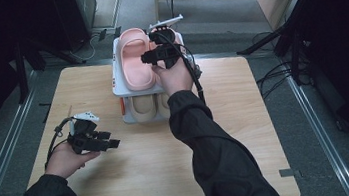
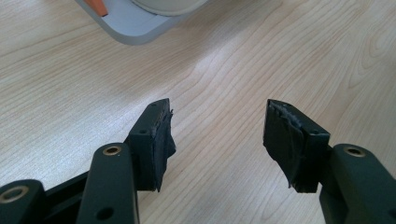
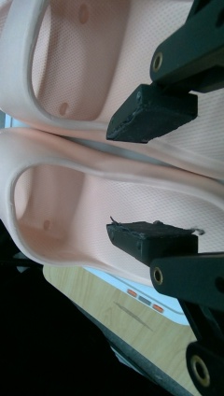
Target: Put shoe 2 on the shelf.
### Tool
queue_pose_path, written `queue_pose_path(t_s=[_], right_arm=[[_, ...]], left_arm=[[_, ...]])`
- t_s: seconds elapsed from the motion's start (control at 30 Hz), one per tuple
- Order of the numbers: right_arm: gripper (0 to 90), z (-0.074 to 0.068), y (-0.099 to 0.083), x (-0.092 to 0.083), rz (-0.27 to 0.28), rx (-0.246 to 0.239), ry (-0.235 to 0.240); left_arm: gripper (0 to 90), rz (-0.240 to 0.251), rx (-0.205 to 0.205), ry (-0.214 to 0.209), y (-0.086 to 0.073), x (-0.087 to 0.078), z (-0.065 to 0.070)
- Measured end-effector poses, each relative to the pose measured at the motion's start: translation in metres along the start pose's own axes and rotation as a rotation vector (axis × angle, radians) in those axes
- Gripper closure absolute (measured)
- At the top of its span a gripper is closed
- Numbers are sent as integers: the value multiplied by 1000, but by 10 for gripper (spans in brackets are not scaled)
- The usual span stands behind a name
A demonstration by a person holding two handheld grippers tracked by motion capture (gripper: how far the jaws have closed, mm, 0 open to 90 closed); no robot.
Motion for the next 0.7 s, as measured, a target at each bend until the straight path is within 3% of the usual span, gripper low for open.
queue_pose_path(t_s=[0.7], right_arm=[[464,-4,-50,-40,7,-113,157]], left_arm=[[409,4,-31,25,-11,-7,-3]])
Point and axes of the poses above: each handheld gripper's, and its own axes: x roughly forward along the jaws, y roughly out of its top, z roughly to its right, the point moved 2 cm from there along x, roughly forward along the jaws, and after that the axes turned 2 degrees about -z, right-handed, at the moved point
